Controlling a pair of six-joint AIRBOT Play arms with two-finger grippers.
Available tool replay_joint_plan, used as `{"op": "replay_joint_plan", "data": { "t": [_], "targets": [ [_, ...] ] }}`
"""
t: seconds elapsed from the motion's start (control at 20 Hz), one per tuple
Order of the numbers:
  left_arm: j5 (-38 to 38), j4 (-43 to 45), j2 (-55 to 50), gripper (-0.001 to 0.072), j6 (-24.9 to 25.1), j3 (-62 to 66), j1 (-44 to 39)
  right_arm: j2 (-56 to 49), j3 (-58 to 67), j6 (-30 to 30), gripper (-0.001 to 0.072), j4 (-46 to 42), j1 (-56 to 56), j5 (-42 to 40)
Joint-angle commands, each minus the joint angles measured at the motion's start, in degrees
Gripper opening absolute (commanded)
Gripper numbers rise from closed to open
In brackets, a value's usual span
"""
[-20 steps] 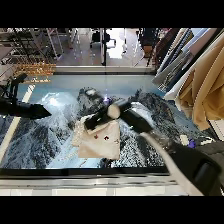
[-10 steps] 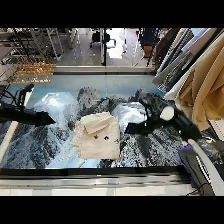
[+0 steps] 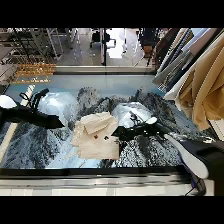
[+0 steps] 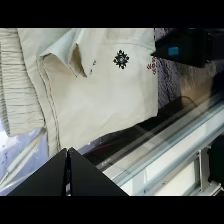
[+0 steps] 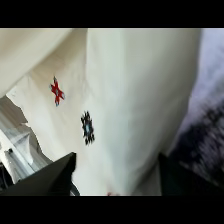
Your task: Fold the clothes and pants, and hang the long-sleeved shirts on hangers.
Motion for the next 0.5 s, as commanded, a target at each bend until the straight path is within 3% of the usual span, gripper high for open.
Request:
{"op": "replay_joint_plan", "data": {
  "t": [0.0,0.1,0.25,0.45],
  "targets": [
    [-3.5,0.0,-0.1,0.0014,0.0,0.0,-0.5,-7.8,9.2,1.1,0.0466,2.3,4.6,2.7],
    [-7.5,0.0,0.0,0.0013,0.1,0.0,-0.5,-7.6,13.4,0.3,0.0016,1.7,5.5,4.3],
    [-10.0,0.0,2.1,0.0013,0.0,0.0,-0.5,0.3,16.3,3.7,0.0012,-3.3,3.7,4.3],
    [-9.9,0.1,7.3,0.0014,0.9,0.0,-0.4,18.8,16.3,12.1,0.0011,-15.5,-5.8,6.6]
  ]
}}
